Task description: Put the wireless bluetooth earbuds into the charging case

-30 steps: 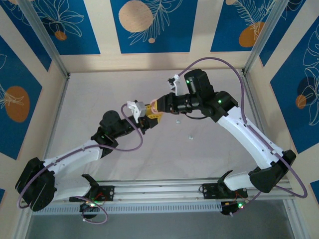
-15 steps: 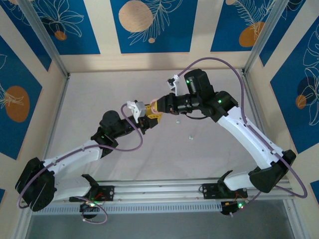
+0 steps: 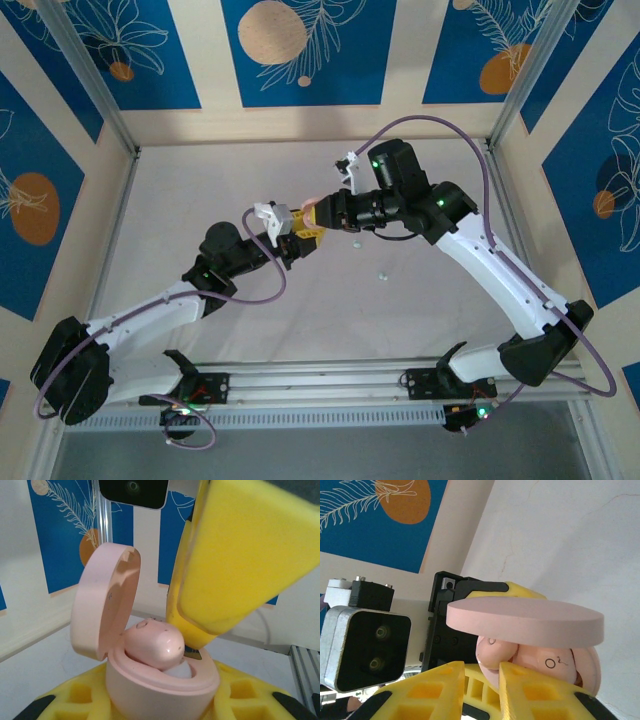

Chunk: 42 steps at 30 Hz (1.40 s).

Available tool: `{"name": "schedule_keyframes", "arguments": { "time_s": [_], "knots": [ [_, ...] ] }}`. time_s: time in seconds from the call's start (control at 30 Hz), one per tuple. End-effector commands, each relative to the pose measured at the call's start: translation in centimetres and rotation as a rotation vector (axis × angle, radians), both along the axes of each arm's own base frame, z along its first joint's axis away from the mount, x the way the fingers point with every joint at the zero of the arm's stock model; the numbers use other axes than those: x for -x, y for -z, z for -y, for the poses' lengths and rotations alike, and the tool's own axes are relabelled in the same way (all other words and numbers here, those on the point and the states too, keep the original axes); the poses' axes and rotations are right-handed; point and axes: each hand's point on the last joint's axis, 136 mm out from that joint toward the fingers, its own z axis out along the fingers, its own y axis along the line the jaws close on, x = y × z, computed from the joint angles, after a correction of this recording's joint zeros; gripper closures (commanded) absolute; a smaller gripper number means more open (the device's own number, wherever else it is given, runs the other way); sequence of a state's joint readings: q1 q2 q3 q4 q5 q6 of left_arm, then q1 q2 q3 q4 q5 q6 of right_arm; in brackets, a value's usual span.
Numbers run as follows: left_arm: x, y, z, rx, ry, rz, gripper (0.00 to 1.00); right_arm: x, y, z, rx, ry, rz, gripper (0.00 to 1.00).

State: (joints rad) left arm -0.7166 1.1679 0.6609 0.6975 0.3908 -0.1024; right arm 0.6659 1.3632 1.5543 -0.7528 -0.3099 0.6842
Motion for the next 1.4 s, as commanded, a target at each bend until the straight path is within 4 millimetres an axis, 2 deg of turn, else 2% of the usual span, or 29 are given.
{"name": "schedule_keyframes", "arguments": {
  "time_s": [0.0,0.3,0.47,0.87,1.07,1.17,1.37],
  "knots": [
    [0.6,-2.7,-0.3,0.064,0.001,0.059,0.68,0.9,-2.0,0.5,-0.026,-0.012,0.061,0.74],
    [0.6,-2.7,-0.4,0.075,0.0,0.058,0.68,1.4,-3.7,0.8,-0.072,-0.016,0.122,0.73],
    [0.7,-2.7,-0.4,0.084,0.005,0.053,0.68,1.3,-4.7,1.7,-0.099,0.023,0.206,0.69],
    [1.7,-2.4,-0.2,0.1,0.058,0.048,0.68,0.0,-4.7,7.0,-0.057,0.278,0.282,0.64],
    [2.4,-2.1,-0.5,0.13,0.079,0.029,0.69,-0.4,-2.7,10.0,-0.016,0.392,0.215,0.63],
    [2.7,-1.9,-0.5,0.14,0.092,0.025,0.69,-0.4,-1.9,10.9,-0.023,0.421,0.161,0.63],
    [3.0,-1.8,-0.3,0.144,0.117,0.008,0.69,-1.2,-2.6,11.7,-0.05,0.435,0.118,0.6]
  ]
}}
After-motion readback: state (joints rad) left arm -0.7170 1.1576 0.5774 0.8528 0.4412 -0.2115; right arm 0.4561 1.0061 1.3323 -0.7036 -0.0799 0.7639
